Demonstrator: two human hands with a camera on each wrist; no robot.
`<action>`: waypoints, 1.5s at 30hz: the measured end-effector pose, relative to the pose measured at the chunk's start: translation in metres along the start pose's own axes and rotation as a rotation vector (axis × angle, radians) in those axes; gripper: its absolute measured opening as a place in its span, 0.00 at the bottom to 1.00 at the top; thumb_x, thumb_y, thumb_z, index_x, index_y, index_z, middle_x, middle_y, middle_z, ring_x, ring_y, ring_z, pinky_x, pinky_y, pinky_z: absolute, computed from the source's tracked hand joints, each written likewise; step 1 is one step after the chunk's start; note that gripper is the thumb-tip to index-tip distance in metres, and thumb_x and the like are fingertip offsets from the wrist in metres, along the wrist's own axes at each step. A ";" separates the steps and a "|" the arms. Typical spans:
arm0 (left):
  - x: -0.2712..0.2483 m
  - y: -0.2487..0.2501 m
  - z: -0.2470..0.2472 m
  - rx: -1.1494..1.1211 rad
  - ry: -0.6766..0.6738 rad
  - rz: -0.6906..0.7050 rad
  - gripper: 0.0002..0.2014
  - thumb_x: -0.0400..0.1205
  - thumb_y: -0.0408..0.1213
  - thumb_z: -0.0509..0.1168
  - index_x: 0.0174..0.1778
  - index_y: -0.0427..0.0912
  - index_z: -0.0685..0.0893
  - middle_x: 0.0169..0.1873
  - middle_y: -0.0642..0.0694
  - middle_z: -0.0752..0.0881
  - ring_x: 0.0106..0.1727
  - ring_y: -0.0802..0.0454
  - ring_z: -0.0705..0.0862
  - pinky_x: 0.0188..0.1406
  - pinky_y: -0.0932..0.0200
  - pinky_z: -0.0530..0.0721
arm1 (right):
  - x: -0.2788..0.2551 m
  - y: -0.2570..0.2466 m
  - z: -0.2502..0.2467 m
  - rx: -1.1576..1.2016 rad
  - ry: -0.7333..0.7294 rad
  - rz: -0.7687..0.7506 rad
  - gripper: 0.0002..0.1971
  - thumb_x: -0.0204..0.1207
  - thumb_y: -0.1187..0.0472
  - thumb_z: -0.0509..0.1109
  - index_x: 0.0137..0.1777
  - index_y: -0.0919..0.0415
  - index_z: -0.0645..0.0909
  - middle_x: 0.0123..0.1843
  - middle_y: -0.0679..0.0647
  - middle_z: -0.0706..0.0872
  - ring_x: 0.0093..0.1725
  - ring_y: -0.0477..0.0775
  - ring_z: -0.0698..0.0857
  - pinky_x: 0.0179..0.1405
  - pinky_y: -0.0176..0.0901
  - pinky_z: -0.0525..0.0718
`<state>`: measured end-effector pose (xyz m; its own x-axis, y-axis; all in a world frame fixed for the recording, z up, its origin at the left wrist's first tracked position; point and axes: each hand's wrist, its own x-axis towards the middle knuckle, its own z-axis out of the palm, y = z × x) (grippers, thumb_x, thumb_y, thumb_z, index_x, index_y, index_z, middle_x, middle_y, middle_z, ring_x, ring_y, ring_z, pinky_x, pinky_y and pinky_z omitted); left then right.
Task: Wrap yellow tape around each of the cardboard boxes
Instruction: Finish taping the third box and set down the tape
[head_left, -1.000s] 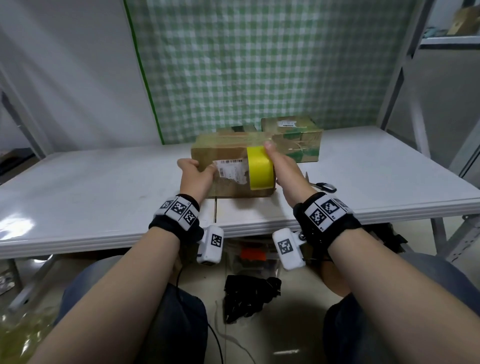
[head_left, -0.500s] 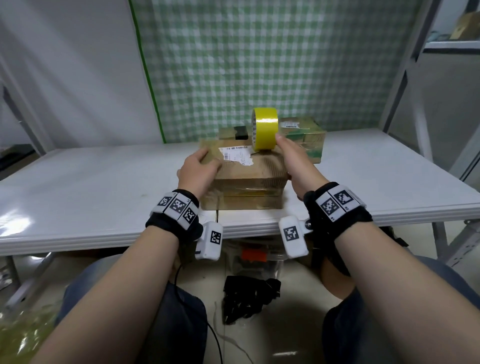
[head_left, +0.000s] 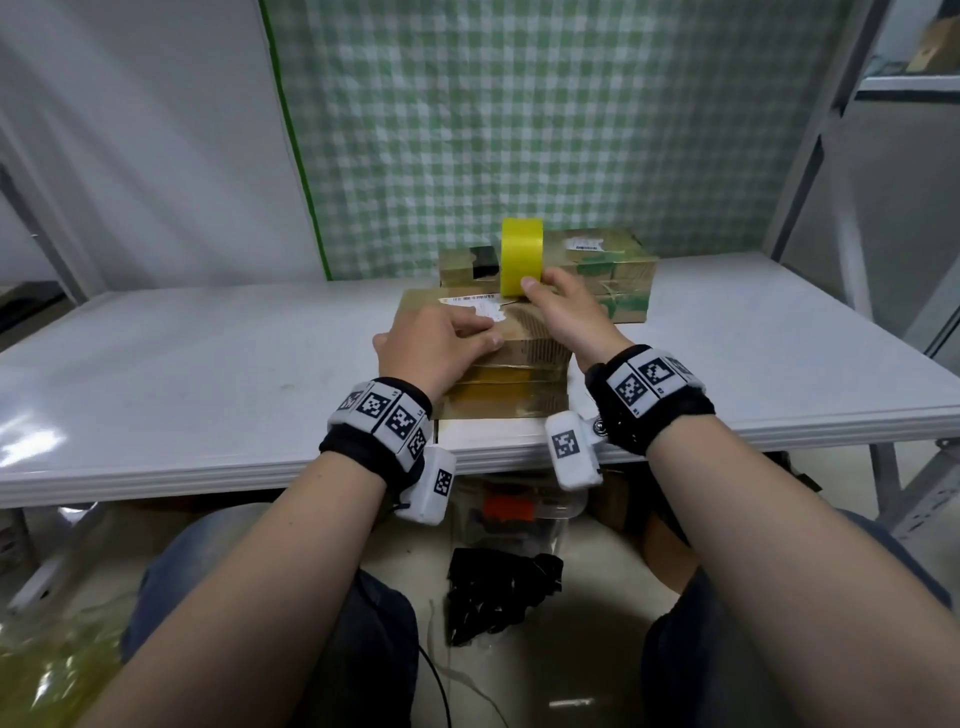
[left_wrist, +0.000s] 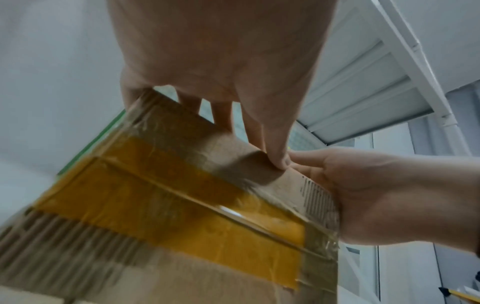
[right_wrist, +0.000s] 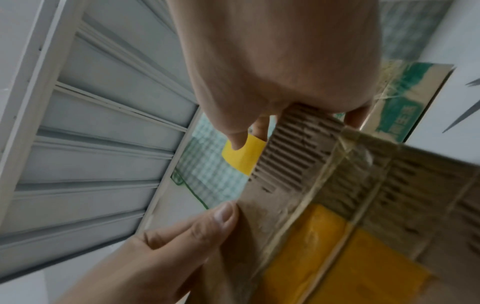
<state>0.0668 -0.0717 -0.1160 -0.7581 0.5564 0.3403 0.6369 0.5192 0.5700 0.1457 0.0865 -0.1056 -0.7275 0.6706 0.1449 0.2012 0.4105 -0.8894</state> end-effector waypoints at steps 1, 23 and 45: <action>-0.001 0.000 0.001 -0.002 0.008 -0.007 0.16 0.76 0.65 0.72 0.57 0.67 0.91 0.66 0.65 0.87 0.71 0.56 0.79 0.65 0.45 0.70 | -0.002 -0.003 -0.001 0.018 0.010 -0.028 0.23 0.72 0.29 0.59 0.59 0.40 0.80 0.69 0.49 0.83 0.74 0.61 0.77 0.79 0.67 0.68; 0.001 -0.004 0.005 -0.031 -0.045 -0.026 0.16 0.79 0.62 0.71 0.62 0.68 0.88 0.70 0.70 0.82 0.72 0.56 0.80 0.73 0.33 0.73 | -0.038 -0.026 -0.012 0.186 0.106 -0.070 0.25 0.85 0.40 0.65 0.30 0.54 0.73 0.30 0.53 0.73 0.33 0.52 0.73 0.41 0.49 0.70; 0.011 -0.009 0.013 -0.039 0.010 -0.024 0.15 0.80 0.62 0.70 0.62 0.68 0.89 0.70 0.67 0.83 0.71 0.54 0.80 0.70 0.38 0.71 | -0.057 -0.027 -0.025 0.232 0.140 0.057 0.31 0.81 0.41 0.71 0.53 0.76 0.85 0.49 0.68 0.86 0.45 0.56 0.77 0.41 0.47 0.71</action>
<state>0.0546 -0.0614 -0.1271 -0.7744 0.5374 0.3340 0.6130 0.5064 0.6064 0.1980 0.0531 -0.0788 -0.6188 0.7737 0.1362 0.0714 0.2280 -0.9710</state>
